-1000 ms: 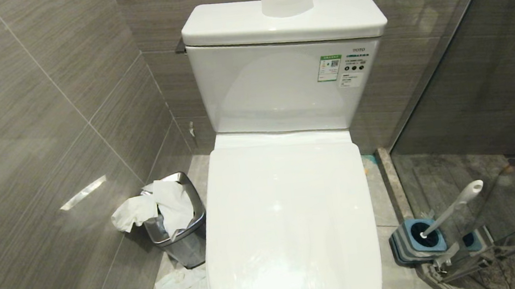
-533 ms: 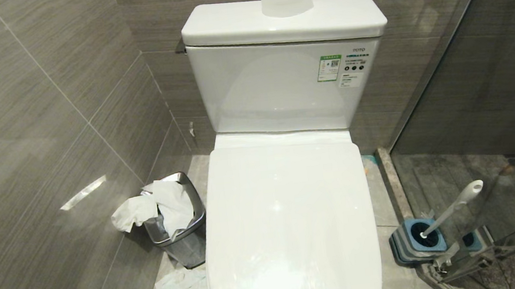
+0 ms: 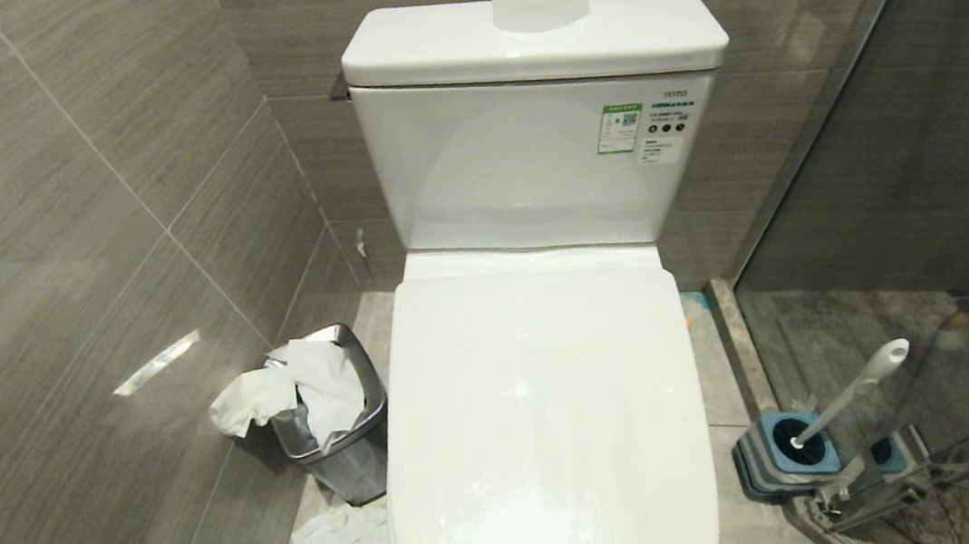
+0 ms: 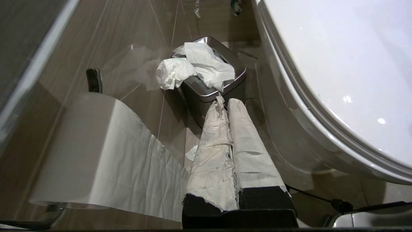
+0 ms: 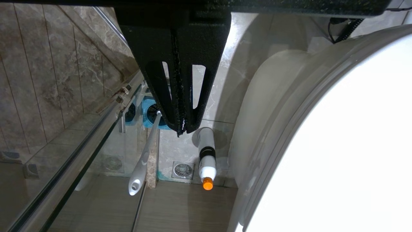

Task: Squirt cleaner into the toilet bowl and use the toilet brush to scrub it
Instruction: Use the left hand to lift the toilet lid slightly

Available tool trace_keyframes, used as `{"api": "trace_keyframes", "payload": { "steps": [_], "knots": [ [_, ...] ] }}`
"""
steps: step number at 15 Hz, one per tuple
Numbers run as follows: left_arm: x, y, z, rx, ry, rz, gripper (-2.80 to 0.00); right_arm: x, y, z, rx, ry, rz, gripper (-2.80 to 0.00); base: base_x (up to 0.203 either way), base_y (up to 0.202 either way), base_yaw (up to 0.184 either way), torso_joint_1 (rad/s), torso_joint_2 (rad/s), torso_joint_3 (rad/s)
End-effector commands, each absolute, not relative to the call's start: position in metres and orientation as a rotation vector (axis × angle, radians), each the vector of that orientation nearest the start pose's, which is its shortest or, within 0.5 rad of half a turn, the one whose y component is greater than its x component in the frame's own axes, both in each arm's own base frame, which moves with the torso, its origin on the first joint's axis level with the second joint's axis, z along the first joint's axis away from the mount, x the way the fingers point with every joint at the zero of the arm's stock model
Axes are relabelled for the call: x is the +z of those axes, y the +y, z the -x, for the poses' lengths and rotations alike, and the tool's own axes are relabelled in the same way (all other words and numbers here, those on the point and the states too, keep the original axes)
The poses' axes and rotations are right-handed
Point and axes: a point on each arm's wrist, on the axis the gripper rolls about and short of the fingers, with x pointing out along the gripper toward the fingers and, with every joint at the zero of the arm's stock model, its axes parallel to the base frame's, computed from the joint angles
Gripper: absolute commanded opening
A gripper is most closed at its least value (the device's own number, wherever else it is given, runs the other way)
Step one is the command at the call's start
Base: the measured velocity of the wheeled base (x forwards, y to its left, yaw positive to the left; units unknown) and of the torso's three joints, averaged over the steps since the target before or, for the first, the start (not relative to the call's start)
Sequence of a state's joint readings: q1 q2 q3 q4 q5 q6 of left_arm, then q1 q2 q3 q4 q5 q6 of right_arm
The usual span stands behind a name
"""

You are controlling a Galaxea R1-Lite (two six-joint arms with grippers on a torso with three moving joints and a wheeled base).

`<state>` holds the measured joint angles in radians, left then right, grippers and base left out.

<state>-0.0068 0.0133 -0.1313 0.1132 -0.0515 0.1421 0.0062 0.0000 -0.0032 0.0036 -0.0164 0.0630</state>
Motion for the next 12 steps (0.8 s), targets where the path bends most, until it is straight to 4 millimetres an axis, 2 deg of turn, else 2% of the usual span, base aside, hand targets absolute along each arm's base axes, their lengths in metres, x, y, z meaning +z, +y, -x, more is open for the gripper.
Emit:
{"api": "trace_keyframes", "payload": {
  "steps": [1, 4, 7, 12],
  "knots": [
    [0.127, -0.001, 0.039, -0.073, 0.006, -0.147, -2.8, 0.076, -0.001, 0.023, -0.011, 0.001, -0.064, -2.8, 0.0, 0.0, 0.0, 0.0, 0.0, 0.0],
    [0.151, -0.001, 0.037, -0.093, 0.027, -0.172, -2.8, 0.076, -0.001, 0.023, -0.01, 0.001, -0.064, -2.8, 0.0, 0.0, 0.0, 0.0, 0.0, 0.0],
    [0.176, -0.002, 0.022, -0.139, 0.077, -0.179, -2.8, 0.076, -0.001, 0.023, -0.011, 0.001, -0.064, -2.8, 0.0, 0.0, 0.0, 0.0, 0.0, 0.0],
    [0.222, -0.004, -0.035, -0.205, 0.208, -0.177, -2.8, 0.076, -0.001, 0.023, -0.011, 0.001, -0.064, -2.8, 0.0, 0.0, 0.0, 0.0, 0.0, 0.0]
  ]
}}
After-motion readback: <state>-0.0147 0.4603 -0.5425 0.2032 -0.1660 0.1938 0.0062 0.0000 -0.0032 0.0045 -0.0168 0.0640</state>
